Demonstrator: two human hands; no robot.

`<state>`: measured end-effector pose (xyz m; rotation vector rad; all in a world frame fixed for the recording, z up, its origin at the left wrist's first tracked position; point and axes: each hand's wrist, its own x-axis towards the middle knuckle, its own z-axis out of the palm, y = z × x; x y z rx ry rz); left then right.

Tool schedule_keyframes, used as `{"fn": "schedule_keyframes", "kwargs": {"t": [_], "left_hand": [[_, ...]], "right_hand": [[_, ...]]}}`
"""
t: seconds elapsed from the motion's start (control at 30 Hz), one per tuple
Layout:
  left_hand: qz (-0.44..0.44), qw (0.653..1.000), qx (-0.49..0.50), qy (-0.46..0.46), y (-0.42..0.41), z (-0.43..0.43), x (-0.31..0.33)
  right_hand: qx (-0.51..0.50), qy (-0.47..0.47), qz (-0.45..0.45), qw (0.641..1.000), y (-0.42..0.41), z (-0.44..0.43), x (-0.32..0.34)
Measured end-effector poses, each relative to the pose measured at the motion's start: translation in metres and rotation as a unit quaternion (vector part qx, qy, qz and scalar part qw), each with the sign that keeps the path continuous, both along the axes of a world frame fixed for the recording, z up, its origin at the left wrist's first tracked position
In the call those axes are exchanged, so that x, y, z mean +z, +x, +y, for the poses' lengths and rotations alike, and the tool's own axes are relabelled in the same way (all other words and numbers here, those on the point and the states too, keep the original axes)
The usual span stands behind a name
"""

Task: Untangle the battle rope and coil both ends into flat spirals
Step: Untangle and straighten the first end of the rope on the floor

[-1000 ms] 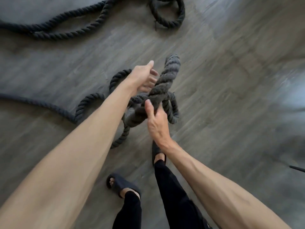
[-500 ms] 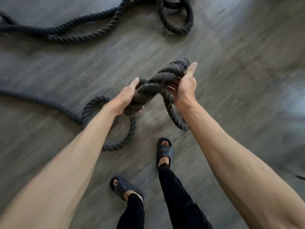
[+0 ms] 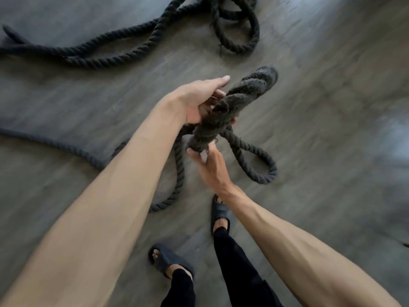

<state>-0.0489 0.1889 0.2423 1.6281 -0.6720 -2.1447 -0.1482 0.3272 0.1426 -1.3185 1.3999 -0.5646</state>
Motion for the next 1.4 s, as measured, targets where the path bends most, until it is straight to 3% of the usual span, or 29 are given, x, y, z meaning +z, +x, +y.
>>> {"fn": "schedule_keyframes", "kwargs": {"t": [0.1, 0.17, 0.23, 0.37, 0.47, 0.57, 0.63, 0.73, 0.8, 0.9, 1.07, 1.13, 1.23, 1.3, 1.4], "left_hand": [[-0.052, 0.997, 0.024, -0.058, 0.0, 0.002, -0.02], [-0.152, 0.98, 0.0, -0.127, 0.004, 0.012, -0.043], [-0.21, 0.968, 0.002, -0.133, 0.018, 0.03, -0.07], [-0.139, 0.984, -0.072, -0.08, 0.049, 0.07, -0.107], [-0.088, 0.996, -0.014, -0.031, 0.04, 0.059, -0.098], [-0.124, 0.991, 0.042, -0.01, 0.033, 0.02, -0.083], [-0.158, 0.985, 0.068, 0.003, 0.032, -0.014, -0.076], [-0.265, 0.963, 0.039, -0.006, 0.026, -0.064, -0.069], [-0.309, 0.95, 0.006, -0.038, 0.016, -0.097, -0.063], [-0.319, 0.939, -0.078, -0.105, 0.001, -0.133, -0.061], [-0.37, 0.857, -0.235, -0.273, -0.031, -0.172, -0.076], [-0.436, 0.788, -0.288, -0.325, -0.044, -0.186, -0.089], [-0.512, 0.686, -0.363, -0.367, -0.053, -0.201, -0.114], [-0.52, 0.674, -0.369, -0.374, -0.055, -0.202, -0.134], [-0.502, 0.712, -0.353, -0.342, -0.065, -0.182, -0.174]], "right_hand": [[-0.085, 0.048, -0.016, 0.995, -0.002, -0.011, 0.009], [-0.187, 0.086, -0.068, 0.976, -0.003, -0.033, 0.024], [-0.265, 0.107, -0.116, 0.951, -0.01, -0.064, 0.041], [-0.276, 0.105, -0.109, 0.949, -0.033, -0.12, 0.062], [-0.329, 0.136, -0.127, 0.926, -0.04, -0.159, 0.066], [-0.372, 0.148, -0.211, 0.892, -0.039, -0.179, 0.059], [-0.317, 0.135, -0.207, 0.916, -0.029, -0.17, 0.049], [-0.093, 0.136, -0.051, 0.985, -0.011, -0.134, 0.008], [0.063, 0.167, -0.008, 0.984, -0.001, -0.103, -0.017], [0.119, 0.221, -0.015, 0.968, 0.02, -0.085, -0.039], [-0.057, 0.337, -0.119, 0.932, 0.065, -0.133, -0.061], [-0.099, 0.331, -0.117, 0.931, 0.072, -0.158, -0.067], [-0.117, 0.305, -0.041, 0.944, 0.054, -0.175, -0.081], [-0.116, 0.315, 0.02, 0.942, 0.025, -0.169, -0.097], [-0.135, 0.332, 0.088, 0.93, -0.032, -0.144, -0.133]]}}
